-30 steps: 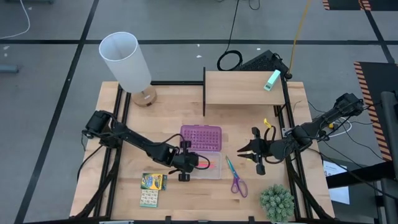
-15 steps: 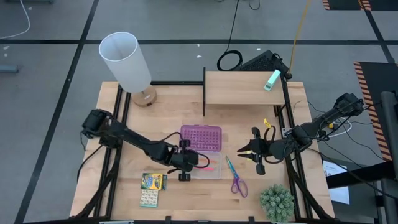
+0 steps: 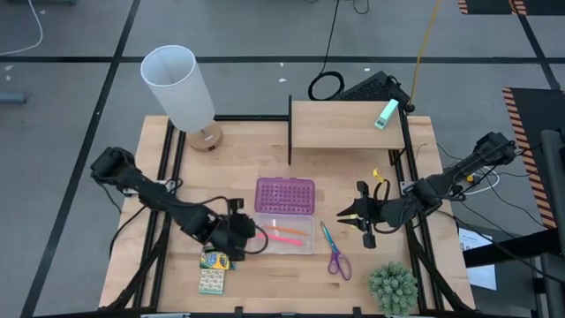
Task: Pack school essentials
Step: Put the black ballpen into the violet plastic pencil case
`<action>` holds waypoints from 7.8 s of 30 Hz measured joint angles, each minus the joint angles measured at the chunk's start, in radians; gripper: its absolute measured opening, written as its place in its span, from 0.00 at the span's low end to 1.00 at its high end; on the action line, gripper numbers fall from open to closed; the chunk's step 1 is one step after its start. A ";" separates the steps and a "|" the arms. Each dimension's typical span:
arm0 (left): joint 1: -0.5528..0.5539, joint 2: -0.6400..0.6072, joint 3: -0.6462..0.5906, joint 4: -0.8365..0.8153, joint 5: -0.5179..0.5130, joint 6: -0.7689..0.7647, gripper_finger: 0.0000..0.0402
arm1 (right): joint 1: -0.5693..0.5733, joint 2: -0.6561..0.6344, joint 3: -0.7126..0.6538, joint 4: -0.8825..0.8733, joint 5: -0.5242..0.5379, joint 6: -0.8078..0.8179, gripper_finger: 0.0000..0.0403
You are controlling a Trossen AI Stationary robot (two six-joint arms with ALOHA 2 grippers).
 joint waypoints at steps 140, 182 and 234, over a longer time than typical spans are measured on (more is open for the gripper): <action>-0.034 -0.285 -0.178 0.188 -0.018 -0.032 0.12 | -0.057 0.352 0.042 0.603 0.078 -0.260 0.17; 0.056 0.029 0.022 0.287 0.017 0.229 0.12 | -0.111 0.748 0.317 0.521 0.100 -0.318 0.22; 0.056 0.028 0.021 0.289 0.027 0.228 0.12 | -0.115 0.748 0.316 0.494 0.051 -0.314 0.10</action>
